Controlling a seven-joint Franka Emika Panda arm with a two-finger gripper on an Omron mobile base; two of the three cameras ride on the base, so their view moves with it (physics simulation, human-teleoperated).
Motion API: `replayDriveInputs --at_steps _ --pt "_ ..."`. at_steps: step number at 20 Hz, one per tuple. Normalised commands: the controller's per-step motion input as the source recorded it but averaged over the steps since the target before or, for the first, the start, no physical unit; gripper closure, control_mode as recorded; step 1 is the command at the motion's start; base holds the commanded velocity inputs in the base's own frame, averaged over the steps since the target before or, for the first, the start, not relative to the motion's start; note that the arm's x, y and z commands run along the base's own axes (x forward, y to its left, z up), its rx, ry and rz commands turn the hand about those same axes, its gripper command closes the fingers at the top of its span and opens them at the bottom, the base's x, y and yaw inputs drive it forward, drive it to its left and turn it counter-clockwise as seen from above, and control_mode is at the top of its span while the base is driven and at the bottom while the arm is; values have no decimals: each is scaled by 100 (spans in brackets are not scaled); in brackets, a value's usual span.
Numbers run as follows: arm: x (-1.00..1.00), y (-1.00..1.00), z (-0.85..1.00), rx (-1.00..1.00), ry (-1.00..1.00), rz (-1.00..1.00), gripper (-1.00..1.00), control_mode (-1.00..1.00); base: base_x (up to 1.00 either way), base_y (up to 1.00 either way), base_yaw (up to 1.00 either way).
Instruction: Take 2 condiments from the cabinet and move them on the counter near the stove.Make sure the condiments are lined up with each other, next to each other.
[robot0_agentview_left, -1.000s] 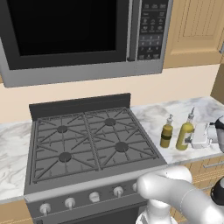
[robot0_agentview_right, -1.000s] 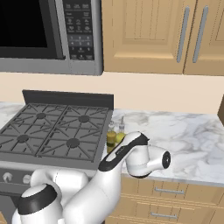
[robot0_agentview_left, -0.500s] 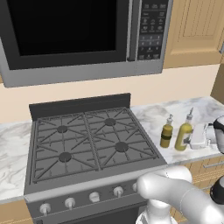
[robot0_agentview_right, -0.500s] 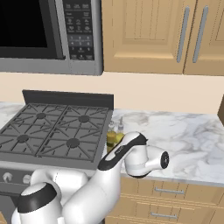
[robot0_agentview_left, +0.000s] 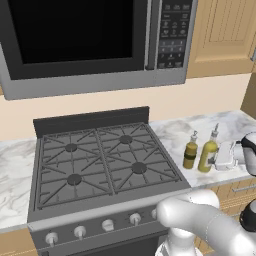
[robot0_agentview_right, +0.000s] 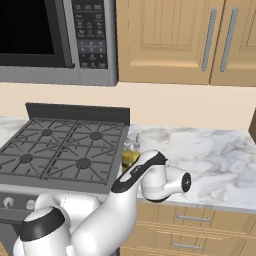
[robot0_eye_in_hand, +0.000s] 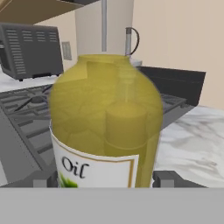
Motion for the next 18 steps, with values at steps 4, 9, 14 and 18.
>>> replayDriveInputs --at_steps 4,9,14,18 --pt "9 1 0 0 0 0 100 -100 0 0 0" --pt "12 1 -5 0 0 0 100 -100 0 0 0" --pt "10 3 -8 0 0 0 100 -100 0 0 0" --pt "5 3 -8 0 0 0 100 -100 0 0 0"
